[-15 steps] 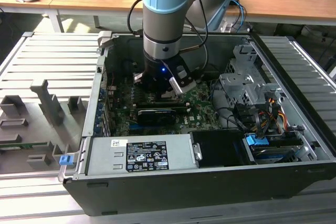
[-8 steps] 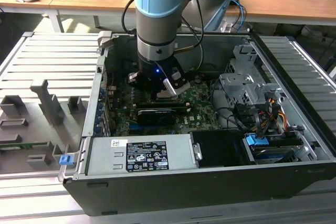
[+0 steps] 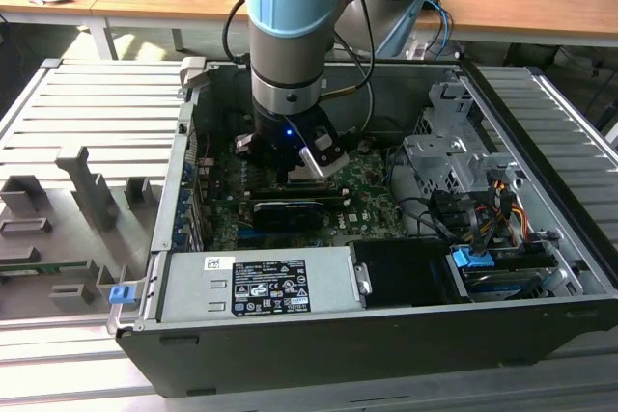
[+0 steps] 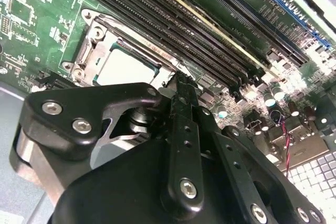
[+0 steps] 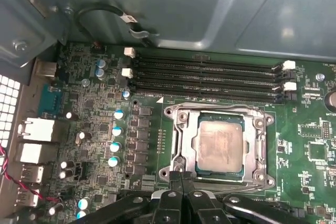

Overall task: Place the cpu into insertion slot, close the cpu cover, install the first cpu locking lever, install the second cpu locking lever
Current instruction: 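Install the second cpu locking lever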

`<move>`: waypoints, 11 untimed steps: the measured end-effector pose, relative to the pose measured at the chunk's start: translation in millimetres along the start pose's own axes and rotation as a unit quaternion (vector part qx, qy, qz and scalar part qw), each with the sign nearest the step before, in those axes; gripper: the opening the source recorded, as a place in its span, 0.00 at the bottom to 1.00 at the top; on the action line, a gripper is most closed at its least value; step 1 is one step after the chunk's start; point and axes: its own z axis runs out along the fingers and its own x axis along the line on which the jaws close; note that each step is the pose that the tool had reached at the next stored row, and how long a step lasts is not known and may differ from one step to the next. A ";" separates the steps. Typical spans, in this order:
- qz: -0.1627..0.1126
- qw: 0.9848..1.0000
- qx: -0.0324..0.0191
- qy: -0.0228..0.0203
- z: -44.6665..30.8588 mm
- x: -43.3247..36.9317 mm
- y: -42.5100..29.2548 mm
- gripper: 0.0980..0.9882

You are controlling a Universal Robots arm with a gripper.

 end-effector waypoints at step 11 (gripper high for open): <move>0.000 1.000 -0.006 -0.001 -2.0 2.4 -9.3 0.01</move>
